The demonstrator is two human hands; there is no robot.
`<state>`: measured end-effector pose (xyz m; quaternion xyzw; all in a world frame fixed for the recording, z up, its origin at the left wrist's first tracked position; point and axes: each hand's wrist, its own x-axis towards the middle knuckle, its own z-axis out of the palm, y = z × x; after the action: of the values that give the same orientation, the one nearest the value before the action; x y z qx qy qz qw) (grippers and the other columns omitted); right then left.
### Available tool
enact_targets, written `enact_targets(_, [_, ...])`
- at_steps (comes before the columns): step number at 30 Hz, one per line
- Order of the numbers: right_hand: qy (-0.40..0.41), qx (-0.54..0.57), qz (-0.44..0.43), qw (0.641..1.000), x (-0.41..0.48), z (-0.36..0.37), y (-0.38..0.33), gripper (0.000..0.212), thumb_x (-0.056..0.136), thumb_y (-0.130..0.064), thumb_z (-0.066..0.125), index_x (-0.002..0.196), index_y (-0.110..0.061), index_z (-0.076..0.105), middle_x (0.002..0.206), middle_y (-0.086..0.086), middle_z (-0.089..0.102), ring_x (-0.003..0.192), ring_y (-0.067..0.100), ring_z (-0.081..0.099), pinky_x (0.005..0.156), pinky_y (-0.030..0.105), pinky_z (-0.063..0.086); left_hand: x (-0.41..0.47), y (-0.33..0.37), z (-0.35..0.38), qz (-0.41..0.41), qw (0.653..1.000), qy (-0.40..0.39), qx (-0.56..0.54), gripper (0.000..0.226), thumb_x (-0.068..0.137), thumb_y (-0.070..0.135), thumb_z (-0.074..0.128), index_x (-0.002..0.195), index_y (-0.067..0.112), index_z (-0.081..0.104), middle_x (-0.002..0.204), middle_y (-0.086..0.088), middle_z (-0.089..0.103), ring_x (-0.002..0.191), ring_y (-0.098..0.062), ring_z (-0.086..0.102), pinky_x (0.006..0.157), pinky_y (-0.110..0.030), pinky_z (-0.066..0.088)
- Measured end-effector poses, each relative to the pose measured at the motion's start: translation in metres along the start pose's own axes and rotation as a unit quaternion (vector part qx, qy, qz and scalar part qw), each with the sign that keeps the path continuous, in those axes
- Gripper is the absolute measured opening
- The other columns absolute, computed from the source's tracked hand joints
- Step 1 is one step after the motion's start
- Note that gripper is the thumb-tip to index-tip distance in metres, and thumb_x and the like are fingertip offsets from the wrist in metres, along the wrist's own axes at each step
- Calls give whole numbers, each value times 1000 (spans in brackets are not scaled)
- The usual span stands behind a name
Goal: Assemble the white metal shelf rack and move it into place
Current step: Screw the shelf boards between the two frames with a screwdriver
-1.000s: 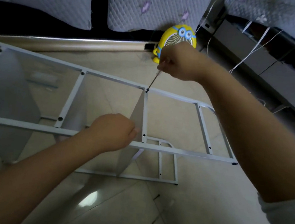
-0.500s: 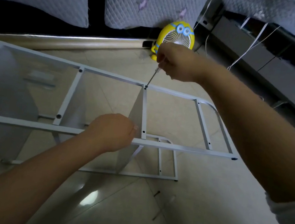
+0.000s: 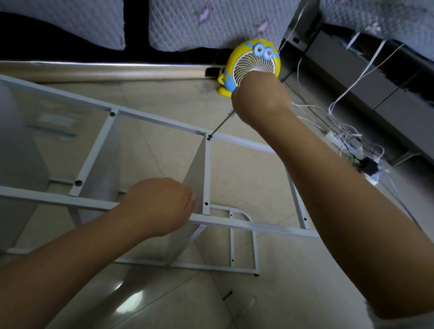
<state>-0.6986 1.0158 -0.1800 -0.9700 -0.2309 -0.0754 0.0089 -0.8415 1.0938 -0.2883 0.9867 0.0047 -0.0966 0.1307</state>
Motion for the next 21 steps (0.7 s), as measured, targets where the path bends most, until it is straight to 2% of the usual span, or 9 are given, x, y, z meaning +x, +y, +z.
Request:
enact_targets(1, [1, -13, -10, 1000, -1, -1, 1, 25, 96, -17, 40, 107, -1, 56, 124, 17, 54, 116, 33, 51, 83, 35, 45, 0, -1, -1, -1, 1000, -2, -4, 39, 101, 32, 23, 90, 17, 56, 87, -2, 58, 74, -13, 46, 67, -23, 34])
enact_targets(3, [-13, -6, -58, 998, -6, -4, 0, 35, 97, -27, 40, 120, -2, 47, 123, 20, 51, 116, 32, 48, 85, 33, 38, 0, -2, -1, -1, 1000, -3, -12, 36, 101, 32, 22, 83, 18, 49, 73, 4, 47, 73, -13, 46, 66, -24, 34])
enact_targets(6, [-54, 107, -159, 980, -9, -5, -3, 22, 89, -11, 45, 109, -1, 45, 109, 19, 52, 99, 29, 49, 68, 25, 26, 1, -1, -1, -1, 1000, 4, -18, 36, 101, 33, 21, 80, 19, 47, 64, 8, 37, 71, -13, 45, 66, -24, 33])
enact_targets(9, [-85, 104, -202, 970, -8, -10, 1, 26, 87, 1, 41, 111, 2, 51, 109, 19, 60, 93, 30, 54, 70, 24, 35, 1, 1, 1, 2, 1000, 5, -14, 37, 101, 33, 20, 80, 18, 47, 64, 8, 35, 71, -13, 44, 65, -23, 32])
enact_targets(12, [-83, 50, -235, 967, -4, -17, 7, 25, 86, 3, 45, 107, 5, 59, 104, 18, 67, 98, 30, 61, 79, 24, 40, 0, 0, 0, 5, 1000, -3, -10, 39, 102, 33, 20, 83, 17, 50, 69, 7, 41, 73, -13, 44, 67, -23, 33])
enact_targets(16, [-73, 19, -241, 968, -1, -20, 6, 19, 90, -7, 49, 96, 5, 63, 89, 20, 70, 88, 30, 66, 69, 22, 39, -2, 2, -4, 10, 1000, -12, -9, 37, 102, 32, 20, 90, 17, 52, 92, -1, 56, 76, -12, 43, 70, -23, 35])
enact_targets(19, [-34, -51, -188, 980, -2, -15, -7, 31, 97, -23, 43, 103, 4, 57, 101, 23, 63, 102, 34, 57, 80, 31, 40, -2, 1, -5, 8, 999, -25, -18, 33, 102, 31, 21, 83, 19, 44, 83, 2, 47, 76, -11, 42, 69, -22, 33])
enact_targets(20, [-30, -72, -165, 983, -2, -13, -12, 32, 97, -23, 41, 99, 4, 57, 97, 25, 60, 102, 36, 55, 81, 33, 41, -2, 2, -6, 8, 999, -27, -17, 32, 102, 30, 21, 83, 19, 45, 84, 1, 48, 76, -11, 43, 70, -22, 34])
enact_targets(21, [-30, -85, -141, 986, -1, -10, -15, 30, 97, -21, 40, 89, 3, 56, 83, 24, 56, 94, 37, 55, 76, 33, 42, -2, 2, -6, 9, 999, -28, -12, 33, 102, 30, 21, 85, 18, 47, 85, 0, 50, 76, -11, 44, 70, -23, 35])
